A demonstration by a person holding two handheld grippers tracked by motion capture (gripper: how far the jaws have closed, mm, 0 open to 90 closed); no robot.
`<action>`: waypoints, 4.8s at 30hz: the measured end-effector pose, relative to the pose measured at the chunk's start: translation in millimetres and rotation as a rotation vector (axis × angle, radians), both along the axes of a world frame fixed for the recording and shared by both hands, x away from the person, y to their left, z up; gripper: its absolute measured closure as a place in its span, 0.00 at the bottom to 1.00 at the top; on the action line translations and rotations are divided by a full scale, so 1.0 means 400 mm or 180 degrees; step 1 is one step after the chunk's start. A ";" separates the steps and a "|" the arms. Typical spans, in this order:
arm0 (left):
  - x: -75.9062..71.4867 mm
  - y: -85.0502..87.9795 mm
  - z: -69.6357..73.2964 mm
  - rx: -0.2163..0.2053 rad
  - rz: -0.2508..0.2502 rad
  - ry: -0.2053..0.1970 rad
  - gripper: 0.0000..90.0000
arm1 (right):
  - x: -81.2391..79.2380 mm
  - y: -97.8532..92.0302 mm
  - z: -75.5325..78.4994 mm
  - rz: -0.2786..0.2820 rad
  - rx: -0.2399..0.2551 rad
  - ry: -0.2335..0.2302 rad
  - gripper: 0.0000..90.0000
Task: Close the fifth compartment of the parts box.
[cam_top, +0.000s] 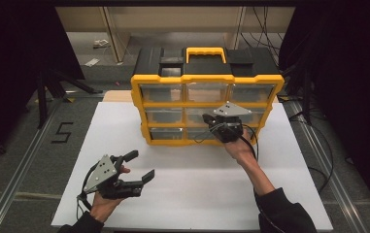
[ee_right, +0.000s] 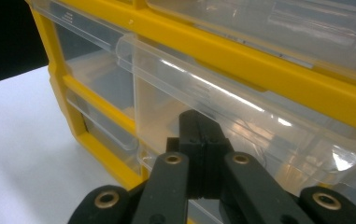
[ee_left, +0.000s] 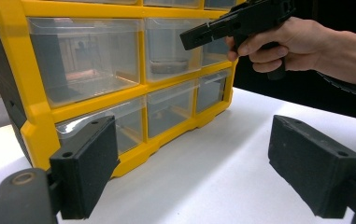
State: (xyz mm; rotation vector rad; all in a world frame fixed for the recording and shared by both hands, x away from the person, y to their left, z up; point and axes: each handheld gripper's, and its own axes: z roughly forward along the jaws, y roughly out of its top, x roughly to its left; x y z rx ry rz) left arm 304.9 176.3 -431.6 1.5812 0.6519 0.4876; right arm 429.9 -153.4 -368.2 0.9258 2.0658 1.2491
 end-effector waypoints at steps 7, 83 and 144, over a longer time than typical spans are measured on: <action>0.000 0.000 0.000 0.0002 0.0005 0.0002 0.18 | 0.003 0.002 0.000 -0.0009 -0.0002 0.0004 1.00; 0.003 0.000 0.001 0.0008 0.0016 0.0010 0.18 | -0.064 0.012 0.046 0.0245 0.0180 0.0020 0.59; -0.002 0.007 0.002 0.0012 0.0033 -0.0010 0.18 | -0.195 -0.021 0.026 0.0632 0.0671 -0.0128 0.33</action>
